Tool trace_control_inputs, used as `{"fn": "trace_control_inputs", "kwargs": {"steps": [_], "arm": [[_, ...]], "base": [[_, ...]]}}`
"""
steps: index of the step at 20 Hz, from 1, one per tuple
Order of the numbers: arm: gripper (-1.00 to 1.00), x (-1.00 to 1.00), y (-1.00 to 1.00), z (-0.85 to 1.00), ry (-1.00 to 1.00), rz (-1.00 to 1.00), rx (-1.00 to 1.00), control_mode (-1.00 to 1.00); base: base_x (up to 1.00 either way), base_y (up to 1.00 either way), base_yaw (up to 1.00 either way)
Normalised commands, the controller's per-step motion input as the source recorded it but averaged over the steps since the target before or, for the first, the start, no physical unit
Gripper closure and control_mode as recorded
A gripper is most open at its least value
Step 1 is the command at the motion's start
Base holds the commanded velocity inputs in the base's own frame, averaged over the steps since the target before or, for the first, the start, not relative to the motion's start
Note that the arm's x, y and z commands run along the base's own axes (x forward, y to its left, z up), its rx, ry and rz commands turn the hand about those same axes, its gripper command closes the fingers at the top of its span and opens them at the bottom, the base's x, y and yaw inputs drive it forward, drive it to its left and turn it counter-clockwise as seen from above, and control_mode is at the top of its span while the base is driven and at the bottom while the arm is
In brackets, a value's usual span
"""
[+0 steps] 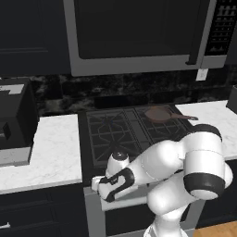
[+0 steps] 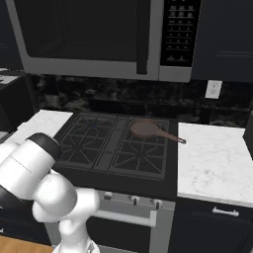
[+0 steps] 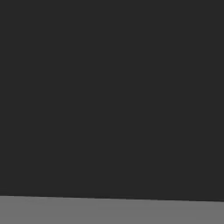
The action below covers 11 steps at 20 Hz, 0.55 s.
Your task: Turn off the rear left burner of the stove.
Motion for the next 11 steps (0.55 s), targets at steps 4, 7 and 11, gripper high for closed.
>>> {"fn": "trace_control_inputs", "kwargs": {"steps": [4,7,11], "arm": [[1.0,-0.11,-0.7,0.0,0.0,-0.24,0.33,-1.0],[1.0,-0.01,0.0,0.0,0.0,0.0,0.0,-1.0],[1.0,0.0,0.0,0.0,0.0,0.0,0.0,-1.0]], "base": [[0.0,0.0,0.0],[0.0,0.0,0.0],[0.0,0.0,0.0]]}}
